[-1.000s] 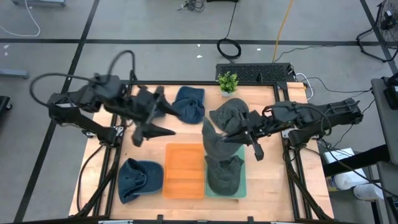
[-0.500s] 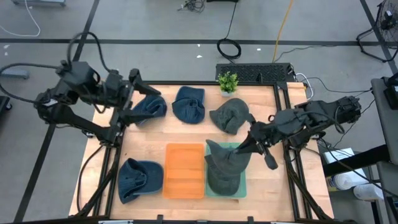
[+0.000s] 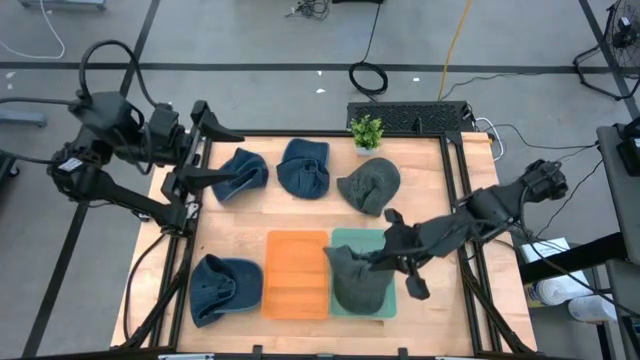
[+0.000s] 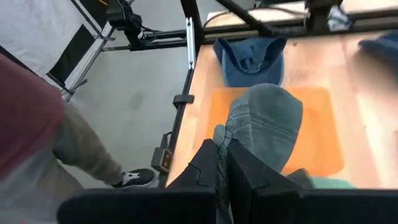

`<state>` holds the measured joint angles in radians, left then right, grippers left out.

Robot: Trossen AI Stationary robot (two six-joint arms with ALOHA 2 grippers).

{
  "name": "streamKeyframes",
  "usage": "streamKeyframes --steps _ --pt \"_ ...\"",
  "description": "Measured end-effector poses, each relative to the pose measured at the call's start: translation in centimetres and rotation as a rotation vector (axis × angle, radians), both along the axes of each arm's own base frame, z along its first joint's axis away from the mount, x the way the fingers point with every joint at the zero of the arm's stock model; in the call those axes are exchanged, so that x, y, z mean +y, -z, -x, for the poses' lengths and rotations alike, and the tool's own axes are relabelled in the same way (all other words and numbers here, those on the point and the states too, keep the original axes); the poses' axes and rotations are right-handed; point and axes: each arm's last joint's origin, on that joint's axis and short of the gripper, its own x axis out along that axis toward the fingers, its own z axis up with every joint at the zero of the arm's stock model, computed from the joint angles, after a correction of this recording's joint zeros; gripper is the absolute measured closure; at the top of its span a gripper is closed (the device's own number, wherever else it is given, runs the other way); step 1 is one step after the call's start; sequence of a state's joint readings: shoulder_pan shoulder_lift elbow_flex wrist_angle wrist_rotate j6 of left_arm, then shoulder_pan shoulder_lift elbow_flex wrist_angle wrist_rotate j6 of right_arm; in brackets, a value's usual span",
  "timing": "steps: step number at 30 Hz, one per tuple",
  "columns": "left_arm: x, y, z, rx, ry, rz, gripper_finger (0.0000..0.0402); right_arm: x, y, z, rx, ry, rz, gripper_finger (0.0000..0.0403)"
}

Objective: Pick & Place hat
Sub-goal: Put the bottom black cap into the green bin

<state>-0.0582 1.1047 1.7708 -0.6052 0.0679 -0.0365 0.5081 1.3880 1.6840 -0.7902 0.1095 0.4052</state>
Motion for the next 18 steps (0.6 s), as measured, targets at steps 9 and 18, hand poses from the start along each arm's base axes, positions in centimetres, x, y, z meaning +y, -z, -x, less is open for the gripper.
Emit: streamKeyframes --steps 9,18 --pt "0.0 0.1 0.6 0.016 0.004 -0.017 0.0052 2.0 1.6 -1.5 0.012 0.087 0.029 0.0403" --pt "0.0 0.3 0.9 0.035 0.009 -0.018 0.0055 2.0 4.8 -1.8 0.061 0.144 -0.009 0.0403"
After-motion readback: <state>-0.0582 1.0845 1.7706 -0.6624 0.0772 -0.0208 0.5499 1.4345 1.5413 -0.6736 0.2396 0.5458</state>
